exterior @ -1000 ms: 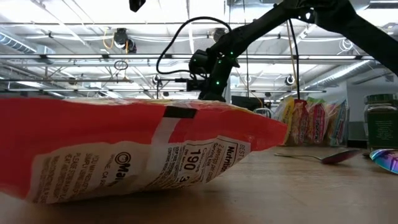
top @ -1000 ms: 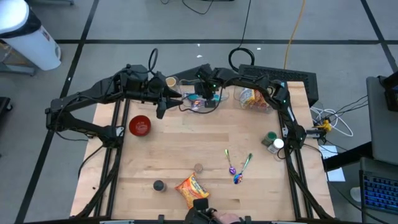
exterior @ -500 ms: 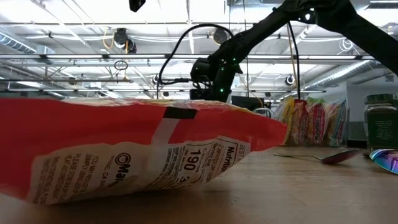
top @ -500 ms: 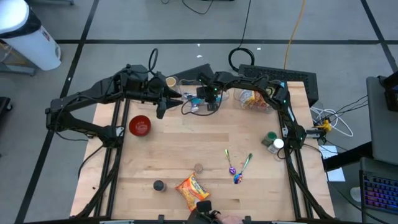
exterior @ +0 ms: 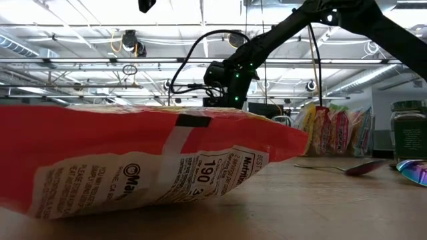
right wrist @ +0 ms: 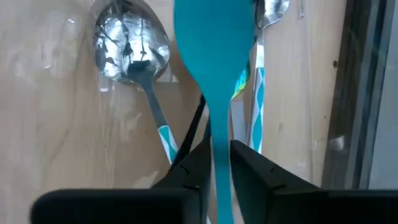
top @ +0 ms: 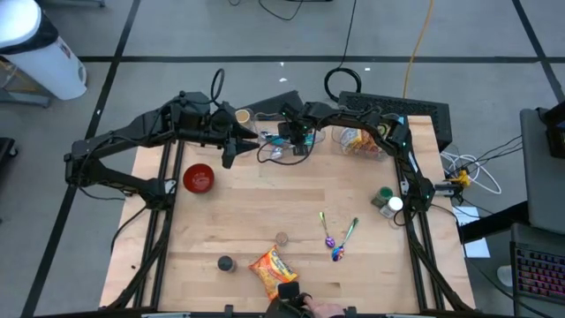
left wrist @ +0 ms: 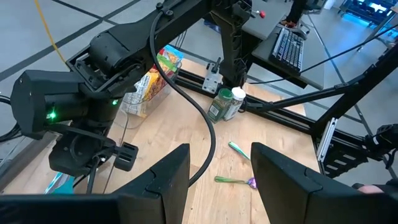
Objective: Pick & Place Food Item
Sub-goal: Put the blue baby spoon into the middle transparent bin, then put the brown seasoning bottle into the left transparent bin
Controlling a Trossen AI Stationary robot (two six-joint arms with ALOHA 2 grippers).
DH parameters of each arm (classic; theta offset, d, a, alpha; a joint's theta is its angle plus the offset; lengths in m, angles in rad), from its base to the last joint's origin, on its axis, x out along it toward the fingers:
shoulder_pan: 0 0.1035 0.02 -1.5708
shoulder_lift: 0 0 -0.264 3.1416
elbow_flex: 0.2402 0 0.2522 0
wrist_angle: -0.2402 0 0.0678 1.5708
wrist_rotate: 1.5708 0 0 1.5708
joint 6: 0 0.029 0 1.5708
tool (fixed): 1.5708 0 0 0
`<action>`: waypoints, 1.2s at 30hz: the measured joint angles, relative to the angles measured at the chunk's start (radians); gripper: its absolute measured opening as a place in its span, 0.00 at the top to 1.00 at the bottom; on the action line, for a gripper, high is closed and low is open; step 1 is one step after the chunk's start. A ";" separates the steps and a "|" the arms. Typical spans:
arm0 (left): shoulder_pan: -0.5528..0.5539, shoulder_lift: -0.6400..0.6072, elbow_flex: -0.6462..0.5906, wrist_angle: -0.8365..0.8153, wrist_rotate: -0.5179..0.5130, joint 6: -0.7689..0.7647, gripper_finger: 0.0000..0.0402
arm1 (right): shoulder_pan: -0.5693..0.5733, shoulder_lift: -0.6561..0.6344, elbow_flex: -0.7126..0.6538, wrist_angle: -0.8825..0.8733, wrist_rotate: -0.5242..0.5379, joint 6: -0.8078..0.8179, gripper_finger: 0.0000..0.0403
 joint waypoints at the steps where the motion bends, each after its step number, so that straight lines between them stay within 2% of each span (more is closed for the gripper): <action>1: 0.000 0.000 0.000 0.000 0.000 0.000 0.56 | 0.000 -0.001 0.000 0.000 0.000 -0.001 0.84; 11: 0.000 0.000 0.000 0.000 0.000 -0.002 0.56 | 0.006 -0.041 0.000 0.003 -0.001 0.059 0.65; 17: 0.007 0.000 0.000 0.043 -0.008 0.000 0.56 | 0.028 -0.123 0.000 0.050 -0.005 0.080 0.62; 21: 0.027 -0.034 0.000 0.125 0.017 -0.030 0.56 | 0.042 -0.185 0.000 0.117 -0.014 0.195 0.62; 26: 0.041 -0.122 0.000 0.203 0.029 -0.030 0.56 | 0.046 -0.280 0.000 0.264 -0.126 0.428 0.62; 31: 0.041 -0.279 0.001 0.190 -0.074 0.024 0.56 | 0.050 -0.374 -0.016 0.443 -0.191 0.594 0.61; 36: 0.039 -0.431 -0.061 0.184 -0.144 0.026 0.56 | 0.079 -0.505 -0.176 0.756 -0.189 0.747 0.62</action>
